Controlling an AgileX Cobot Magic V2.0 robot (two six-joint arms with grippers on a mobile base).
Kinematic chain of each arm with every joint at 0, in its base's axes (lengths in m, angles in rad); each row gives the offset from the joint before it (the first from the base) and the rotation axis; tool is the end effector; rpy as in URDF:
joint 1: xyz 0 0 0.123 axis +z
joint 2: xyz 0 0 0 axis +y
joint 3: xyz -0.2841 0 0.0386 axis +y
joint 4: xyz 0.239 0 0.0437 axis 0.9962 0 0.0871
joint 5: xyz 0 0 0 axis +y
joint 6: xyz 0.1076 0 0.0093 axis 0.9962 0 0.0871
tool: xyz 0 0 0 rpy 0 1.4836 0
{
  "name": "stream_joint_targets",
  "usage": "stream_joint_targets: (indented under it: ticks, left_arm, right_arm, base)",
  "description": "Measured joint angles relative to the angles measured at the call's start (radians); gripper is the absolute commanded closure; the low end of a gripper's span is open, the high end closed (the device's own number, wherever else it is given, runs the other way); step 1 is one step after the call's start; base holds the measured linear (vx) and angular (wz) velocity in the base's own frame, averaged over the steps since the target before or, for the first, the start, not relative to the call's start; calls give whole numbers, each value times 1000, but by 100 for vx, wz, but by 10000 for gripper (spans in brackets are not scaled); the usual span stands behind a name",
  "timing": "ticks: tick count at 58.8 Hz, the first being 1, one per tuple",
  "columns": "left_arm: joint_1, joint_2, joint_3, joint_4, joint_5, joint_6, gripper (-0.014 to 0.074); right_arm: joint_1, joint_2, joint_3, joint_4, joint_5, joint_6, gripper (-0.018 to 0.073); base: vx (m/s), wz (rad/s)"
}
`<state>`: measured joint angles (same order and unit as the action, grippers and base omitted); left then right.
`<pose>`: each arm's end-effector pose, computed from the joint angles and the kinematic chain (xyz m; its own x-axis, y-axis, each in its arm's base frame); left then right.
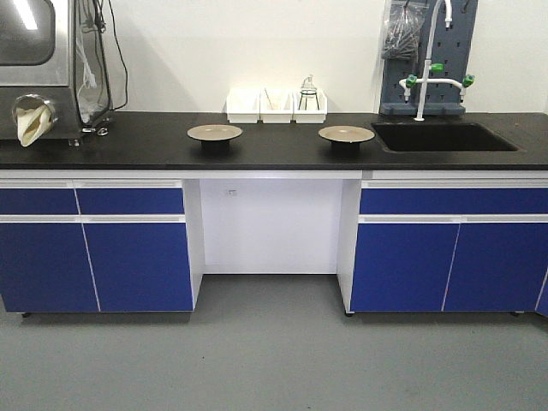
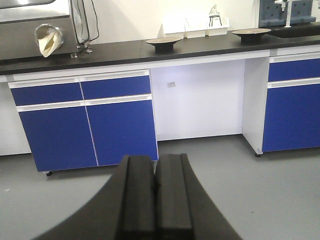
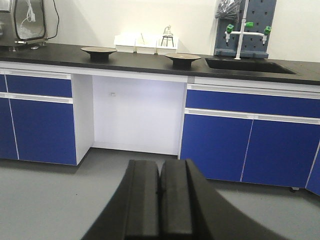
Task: Arrange circular plates on left workspace
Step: 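Drive the base forward toward the bench with the two tan plates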
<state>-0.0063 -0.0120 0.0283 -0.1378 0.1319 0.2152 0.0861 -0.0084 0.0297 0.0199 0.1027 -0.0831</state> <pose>0.0629 -0.0024 0.1914 -0.0576 0.0789 -0.9952 0.0289 0.9966 0.0773 0.0631 0.0057 0.1937 -0.0310 -0.0662 -0.9973 -0.0902 0.9939 -0.0631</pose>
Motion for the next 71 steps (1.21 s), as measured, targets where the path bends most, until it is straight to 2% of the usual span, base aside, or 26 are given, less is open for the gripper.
stream_joint_targets:
  ticks: [71]
  left_arm:
    - [0, 0, 0, 0, 0, 0, 594]
  right_arm:
    - [0, 0, 0, 0, 0, 0, 559]
  base:
    - [1, -1]
